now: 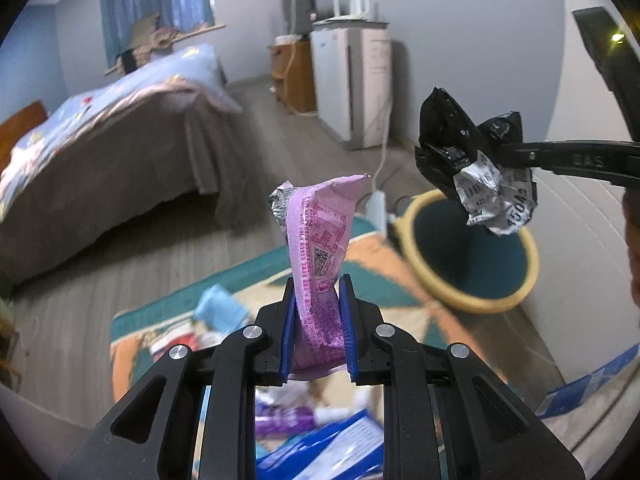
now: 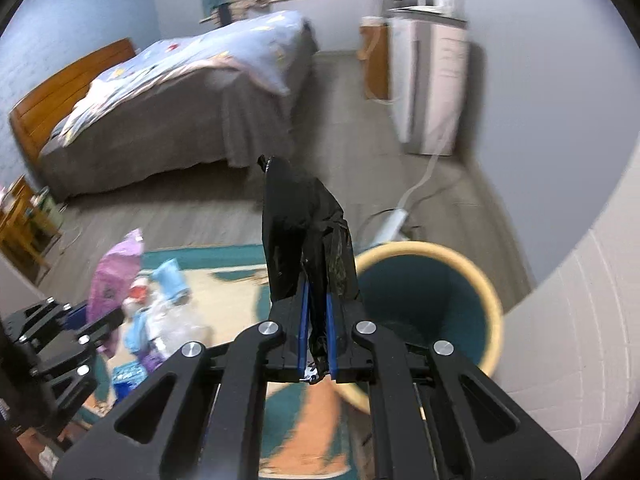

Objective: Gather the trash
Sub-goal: 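Carry both items to the teal bin and open both tools to drop them, then move both tools back over the cushion toward the remaining trash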

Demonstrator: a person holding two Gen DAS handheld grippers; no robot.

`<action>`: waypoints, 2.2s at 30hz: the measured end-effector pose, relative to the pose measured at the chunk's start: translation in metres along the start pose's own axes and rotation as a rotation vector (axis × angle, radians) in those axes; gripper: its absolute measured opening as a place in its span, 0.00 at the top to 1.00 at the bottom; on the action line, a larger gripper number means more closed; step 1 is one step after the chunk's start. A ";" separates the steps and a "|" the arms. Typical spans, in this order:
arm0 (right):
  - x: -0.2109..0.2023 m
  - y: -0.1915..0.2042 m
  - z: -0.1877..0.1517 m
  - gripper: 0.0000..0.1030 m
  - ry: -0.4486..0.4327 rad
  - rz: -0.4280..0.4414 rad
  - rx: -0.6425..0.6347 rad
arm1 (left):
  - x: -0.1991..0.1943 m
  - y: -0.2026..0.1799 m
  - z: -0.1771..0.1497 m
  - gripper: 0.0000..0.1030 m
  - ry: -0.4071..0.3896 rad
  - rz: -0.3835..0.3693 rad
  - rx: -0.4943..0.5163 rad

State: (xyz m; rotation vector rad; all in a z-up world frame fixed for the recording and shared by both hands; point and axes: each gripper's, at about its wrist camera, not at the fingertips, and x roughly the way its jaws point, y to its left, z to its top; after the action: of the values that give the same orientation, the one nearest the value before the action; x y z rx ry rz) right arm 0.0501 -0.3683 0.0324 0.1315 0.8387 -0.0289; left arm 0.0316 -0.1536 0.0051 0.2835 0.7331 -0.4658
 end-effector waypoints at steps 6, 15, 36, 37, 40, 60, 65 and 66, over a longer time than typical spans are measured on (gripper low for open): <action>0.008 -0.057 -0.003 0.93 -0.004 -0.065 0.088 | 0.021 -0.048 0.027 0.79 -0.009 -0.061 0.052; 0.050 -0.105 -0.021 0.93 0.103 -0.122 0.160 | 0.082 -0.115 0.046 0.79 0.058 -0.173 0.092; 0.067 -0.126 -0.027 0.47 0.161 -0.143 0.235 | 0.129 -0.122 0.057 0.14 0.051 -0.152 0.065; 0.065 -0.124 -0.026 0.43 0.156 -0.146 0.230 | 0.124 -0.118 0.056 0.09 0.035 -0.140 0.059; 0.061 -0.122 -0.023 0.19 0.132 -0.150 0.226 | 0.114 -0.110 0.055 0.07 0.014 -0.109 0.050; 0.051 0.003 0.008 0.06 0.071 -0.096 0.056 | 0.025 0.040 0.010 0.05 0.035 0.173 -0.158; 0.059 0.045 0.008 0.06 0.075 -0.072 0.001 | 0.005 0.095 -0.010 0.05 0.052 0.241 -0.230; 0.061 0.057 0.008 0.06 0.071 -0.083 -0.019 | 0.002 0.105 -0.016 0.05 0.057 0.271 -0.237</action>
State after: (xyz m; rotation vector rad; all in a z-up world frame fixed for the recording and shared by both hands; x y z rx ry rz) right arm 0.1013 -0.3111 -0.0011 0.0802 0.9148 -0.0946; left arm 0.0765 -0.0571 0.0014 0.1708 0.7845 -0.1125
